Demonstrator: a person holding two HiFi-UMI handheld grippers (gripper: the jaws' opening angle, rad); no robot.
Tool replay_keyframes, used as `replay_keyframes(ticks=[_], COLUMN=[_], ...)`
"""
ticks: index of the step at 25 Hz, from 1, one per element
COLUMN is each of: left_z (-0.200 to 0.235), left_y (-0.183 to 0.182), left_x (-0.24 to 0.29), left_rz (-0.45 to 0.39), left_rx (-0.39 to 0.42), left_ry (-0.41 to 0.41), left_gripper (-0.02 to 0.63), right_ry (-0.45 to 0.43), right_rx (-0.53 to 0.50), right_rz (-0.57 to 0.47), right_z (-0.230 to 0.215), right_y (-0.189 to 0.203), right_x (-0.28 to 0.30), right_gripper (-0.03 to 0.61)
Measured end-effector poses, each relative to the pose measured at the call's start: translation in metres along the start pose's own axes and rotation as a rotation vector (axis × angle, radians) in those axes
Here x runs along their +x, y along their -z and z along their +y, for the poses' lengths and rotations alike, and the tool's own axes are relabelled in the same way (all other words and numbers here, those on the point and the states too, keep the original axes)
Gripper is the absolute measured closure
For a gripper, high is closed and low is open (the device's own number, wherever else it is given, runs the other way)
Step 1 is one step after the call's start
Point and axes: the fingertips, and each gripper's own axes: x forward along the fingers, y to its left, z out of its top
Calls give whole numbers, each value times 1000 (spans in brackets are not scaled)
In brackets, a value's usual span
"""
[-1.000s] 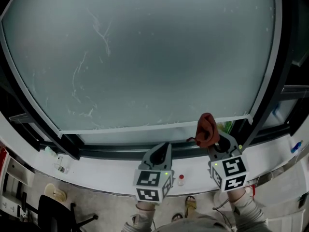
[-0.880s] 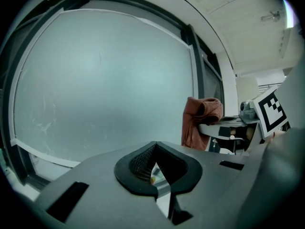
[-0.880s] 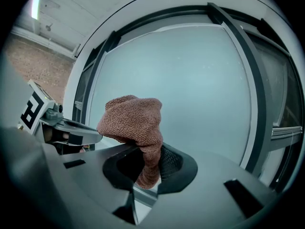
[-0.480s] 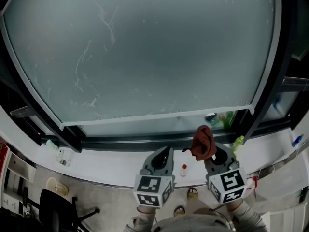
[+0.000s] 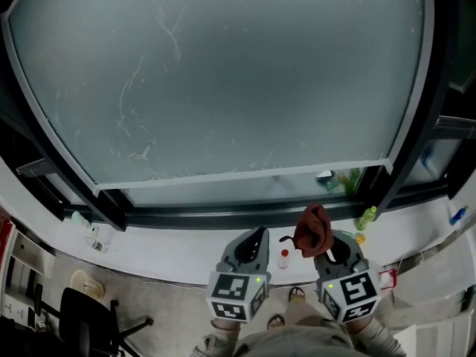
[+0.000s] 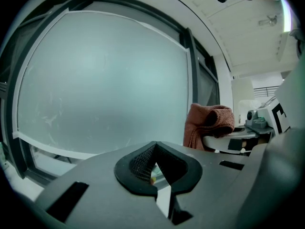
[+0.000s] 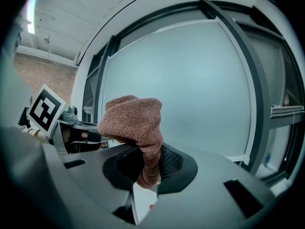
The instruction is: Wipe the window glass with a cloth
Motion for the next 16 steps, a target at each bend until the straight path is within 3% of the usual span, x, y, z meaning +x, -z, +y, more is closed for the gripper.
replay_keyframes(ticks=[16], left_z=[-5], left_y=[1], left_x=[14], left_rz=[11], left_rx=[1], left_ry=[15], left_gripper=[609], right_ry=[17], right_rx=[10], right_rz=[-9], right_z=[-14], right_y=[-2], right_x=[1], right_gripper=[531])
